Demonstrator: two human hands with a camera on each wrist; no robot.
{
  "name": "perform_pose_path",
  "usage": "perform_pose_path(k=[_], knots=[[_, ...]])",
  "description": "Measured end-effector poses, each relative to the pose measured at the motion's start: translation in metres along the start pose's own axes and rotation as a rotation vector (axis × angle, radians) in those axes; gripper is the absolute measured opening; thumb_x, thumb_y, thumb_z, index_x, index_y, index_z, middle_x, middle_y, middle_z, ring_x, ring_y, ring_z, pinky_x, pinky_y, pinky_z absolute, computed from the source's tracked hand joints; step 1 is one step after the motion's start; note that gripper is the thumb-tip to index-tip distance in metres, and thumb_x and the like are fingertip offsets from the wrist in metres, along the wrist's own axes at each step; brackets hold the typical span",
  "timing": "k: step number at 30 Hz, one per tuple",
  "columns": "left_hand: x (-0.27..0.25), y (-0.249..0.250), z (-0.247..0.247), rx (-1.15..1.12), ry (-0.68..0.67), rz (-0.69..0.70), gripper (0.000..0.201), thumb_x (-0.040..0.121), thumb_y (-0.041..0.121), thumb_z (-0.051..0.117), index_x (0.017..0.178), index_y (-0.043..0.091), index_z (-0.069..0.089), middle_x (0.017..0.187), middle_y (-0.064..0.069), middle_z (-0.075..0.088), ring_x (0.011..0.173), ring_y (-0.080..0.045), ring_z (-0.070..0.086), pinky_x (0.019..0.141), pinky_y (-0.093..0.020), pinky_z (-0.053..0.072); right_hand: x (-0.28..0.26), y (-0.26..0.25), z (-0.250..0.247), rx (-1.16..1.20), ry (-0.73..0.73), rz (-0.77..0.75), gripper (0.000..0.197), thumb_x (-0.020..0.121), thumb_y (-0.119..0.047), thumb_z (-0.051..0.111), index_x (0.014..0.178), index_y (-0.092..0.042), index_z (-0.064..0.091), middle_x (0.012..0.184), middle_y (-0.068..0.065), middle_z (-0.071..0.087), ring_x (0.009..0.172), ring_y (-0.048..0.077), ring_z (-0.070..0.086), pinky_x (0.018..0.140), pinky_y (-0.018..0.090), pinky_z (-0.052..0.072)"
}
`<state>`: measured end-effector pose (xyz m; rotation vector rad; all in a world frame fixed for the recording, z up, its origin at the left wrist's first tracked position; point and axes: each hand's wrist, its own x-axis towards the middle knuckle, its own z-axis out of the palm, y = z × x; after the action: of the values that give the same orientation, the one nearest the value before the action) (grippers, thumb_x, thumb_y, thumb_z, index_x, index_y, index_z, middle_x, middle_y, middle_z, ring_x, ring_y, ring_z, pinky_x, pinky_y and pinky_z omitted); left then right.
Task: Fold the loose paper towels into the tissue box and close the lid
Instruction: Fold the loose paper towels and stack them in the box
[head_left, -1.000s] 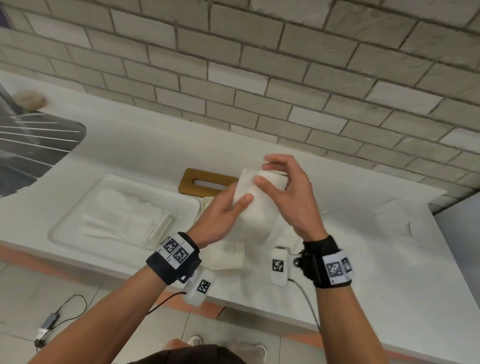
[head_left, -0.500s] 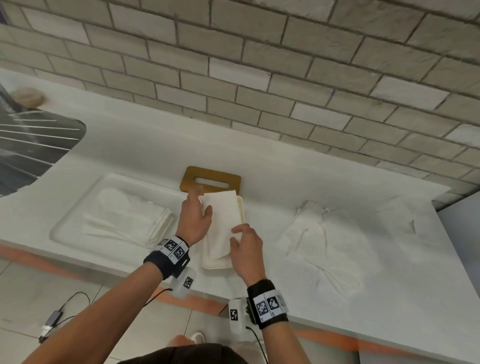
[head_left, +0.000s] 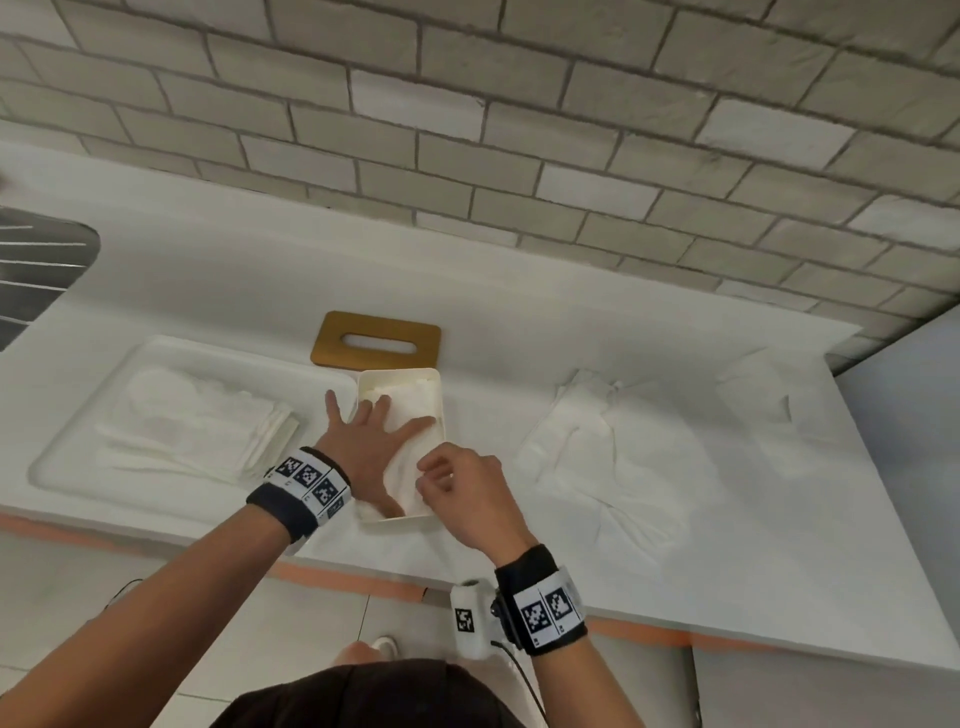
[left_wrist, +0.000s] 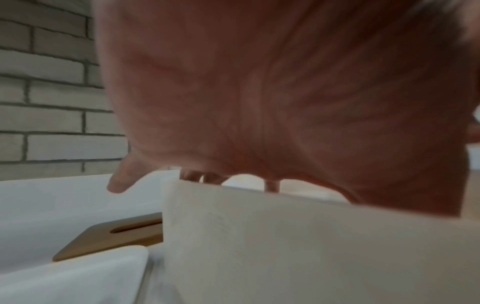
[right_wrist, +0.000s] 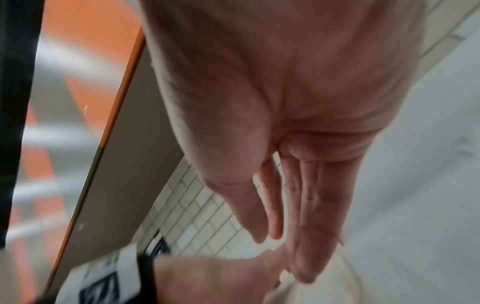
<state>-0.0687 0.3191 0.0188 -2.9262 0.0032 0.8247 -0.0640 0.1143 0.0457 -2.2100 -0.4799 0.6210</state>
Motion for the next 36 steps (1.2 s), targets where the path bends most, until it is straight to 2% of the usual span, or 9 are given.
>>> perform_pose_path(k=[3,5,9,12,15,20,26,32,36], knots=[[-0.007,0.009,-0.012,-0.059,-0.006,-0.019,0.134,0.062,0.084,0.078,0.159,0.056,-0.010,0.171,-0.018,0.007,0.157,-0.044,0.011,0.116,-0.082,-0.002,-0.010,0.024,-0.049,0.072,0.197,-0.016,0.006,0.101,-0.028,0.073,0.107,-0.031,0.074,0.100,-0.015,0.077,0.085,-0.004,0.073,0.077,0.008,0.054],[-0.016,0.018,-0.031,-0.133,0.067,-0.052,0.117,0.073,0.076,0.078,0.163,0.047,0.009,0.170,-0.011,0.018,0.157,-0.041,0.018,0.122,-0.074,0.007,-0.009,0.063,-0.089,0.047,0.387,0.017,0.003,0.100,-0.027,0.075,0.102,-0.026,0.074,0.093,-0.013,0.079,0.081,-0.002,0.074,0.077,0.012,0.054],[-0.026,0.075,-0.076,-0.264,0.475,0.009,0.059,0.097,0.049,0.068,0.148,0.025,0.050,0.149,-0.006,0.053,0.134,-0.030,0.052,0.106,-0.046,0.049,0.005,0.157,-0.165,-0.048,0.684,0.278,0.023,0.100,-0.036,0.073,0.105,-0.014,0.073,0.104,0.006,0.080,0.102,0.029,0.076,0.089,0.030,0.051],[-0.010,0.145,-0.093,-0.320,0.574,0.086,0.036,0.104,0.039,0.059,0.134,0.019,0.058,0.125,-0.003,0.065,0.115,-0.027,0.062,0.084,-0.041,0.054,0.019,0.204,-0.200,-0.041,0.624,0.597,0.065,0.098,-0.058,0.068,0.135,-0.006,0.061,0.140,0.019,0.062,0.134,0.039,0.055,0.107,0.045,0.046],[0.037,0.208,-0.087,-0.322,0.407,0.068,0.039,0.107,0.042,0.053,0.133,0.012,0.055,0.127,-0.008,0.063,0.119,-0.031,0.061,0.087,-0.044,0.053,0.034,0.224,-0.203,-0.174,0.399,0.763,0.109,0.085,-0.079,0.069,0.157,-0.004,0.036,0.158,0.020,0.039,0.148,0.041,0.038,0.115,0.060,0.040],[0.103,0.273,-0.048,-0.513,0.127,-0.091,0.084,0.098,0.056,0.066,0.152,0.003,0.030,0.150,-0.017,0.039,0.138,-0.038,0.042,0.105,-0.050,0.048,0.043,0.241,-0.203,-0.039,0.372,0.630,0.097,0.086,-0.055,0.084,0.160,-0.016,0.035,0.154,0.015,0.053,0.141,0.039,0.052,0.114,0.055,0.045],[0.126,0.286,-0.030,-0.912,0.276,-0.103,0.048,0.096,0.027,0.075,0.135,0.018,0.049,0.123,-0.006,0.060,0.118,-0.030,0.060,0.098,-0.042,0.052,0.030,0.255,-0.228,0.340,0.503,0.340,0.024,0.095,-0.029,0.079,0.117,-0.020,0.076,0.111,-0.004,0.079,0.111,0.025,0.075,0.098,0.040,0.060],[0.111,0.244,-0.051,-1.338,0.540,-0.128,0.035,0.092,0.017,0.080,0.123,0.024,0.064,0.093,0.003,0.068,0.076,-0.010,0.064,0.073,-0.025,0.051,0.005,0.239,-0.262,0.533,0.324,0.087,0.068,0.096,-0.003,0.076,0.149,-0.038,0.050,0.140,-0.008,0.068,0.124,0.017,0.069,0.108,0.048,0.057],[0.097,0.216,-0.073,-1.386,0.600,0.005,0.032,0.099,0.010,0.069,0.115,0.038,0.070,0.112,0.013,0.075,0.091,-0.011,0.067,0.080,-0.027,0.052,-0.016,0.191,-0.272,0.714,0.137,-0.067,0.082,0.098,0.001,0.073,0.157,-0.045,0.041,0.150,-0.003,0.064,0.132,0.028,0.067,0.106,0.051,0.056]])
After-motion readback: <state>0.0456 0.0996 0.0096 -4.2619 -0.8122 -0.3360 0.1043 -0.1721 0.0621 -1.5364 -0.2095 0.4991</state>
